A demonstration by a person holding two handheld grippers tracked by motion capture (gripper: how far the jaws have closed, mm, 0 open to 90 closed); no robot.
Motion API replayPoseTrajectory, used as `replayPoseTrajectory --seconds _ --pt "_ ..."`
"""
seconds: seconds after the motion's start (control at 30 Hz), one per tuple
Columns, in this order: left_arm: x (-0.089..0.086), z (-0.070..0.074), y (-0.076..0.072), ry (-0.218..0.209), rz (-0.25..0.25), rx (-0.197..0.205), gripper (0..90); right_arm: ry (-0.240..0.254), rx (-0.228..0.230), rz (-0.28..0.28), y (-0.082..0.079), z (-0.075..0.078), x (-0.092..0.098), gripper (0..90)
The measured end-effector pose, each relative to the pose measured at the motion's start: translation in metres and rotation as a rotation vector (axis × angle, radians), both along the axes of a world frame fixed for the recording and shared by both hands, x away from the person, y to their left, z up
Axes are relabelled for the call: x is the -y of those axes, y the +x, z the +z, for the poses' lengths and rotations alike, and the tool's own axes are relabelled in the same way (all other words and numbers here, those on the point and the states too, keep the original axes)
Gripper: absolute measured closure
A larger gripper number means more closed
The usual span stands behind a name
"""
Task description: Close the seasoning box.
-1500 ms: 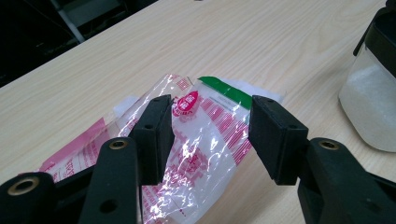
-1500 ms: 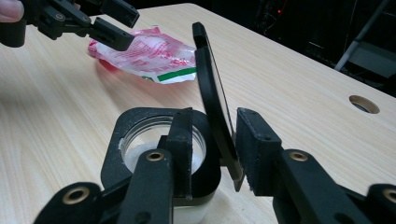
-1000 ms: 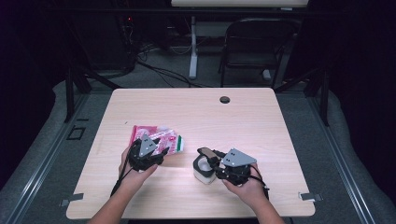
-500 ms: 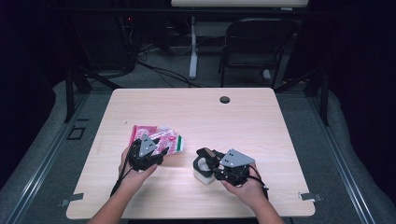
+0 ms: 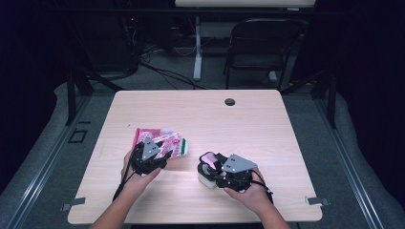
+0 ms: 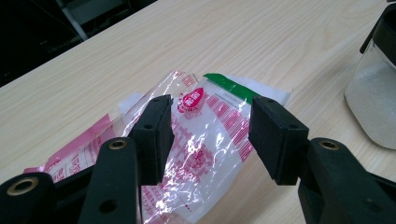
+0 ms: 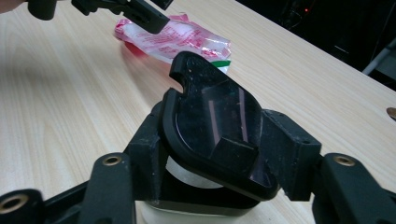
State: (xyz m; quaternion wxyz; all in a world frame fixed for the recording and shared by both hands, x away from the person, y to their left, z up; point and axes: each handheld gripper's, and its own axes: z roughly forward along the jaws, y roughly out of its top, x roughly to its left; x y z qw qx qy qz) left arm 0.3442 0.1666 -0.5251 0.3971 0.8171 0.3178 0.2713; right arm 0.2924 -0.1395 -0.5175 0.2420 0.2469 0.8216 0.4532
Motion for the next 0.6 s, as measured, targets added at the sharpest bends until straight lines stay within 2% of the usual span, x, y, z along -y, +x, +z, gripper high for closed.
replayPoseTrajectory --seconds 0.1,0.27,0.43,0.6 --pt "0.0 -0.0002 0.0 -0.002 0.002 -0.002 49.4 0.016 -0.008 0.036 -0.0016 0.0002 -0.0024 38.8" --pt "0.0001 -0.0002 0.0 0.001 0.001 -0.001 49.3 0.013 -0.009 0.055 -0.0031 0.0004 -0.0049 38.1" --pt "-0.0003 -0.0004 0.0003 0.0 0.003 0.0 49.2 0.046 -0.01 0.059 -0.0039 0.0023 -0.0045 38.2" --pt "-0.0001 -0.0005 0.0003 -0.002 0.004 0.001 49.2 0.053 -0.007 0.04 -0.0037 0.0041 -0.0027 38.2"
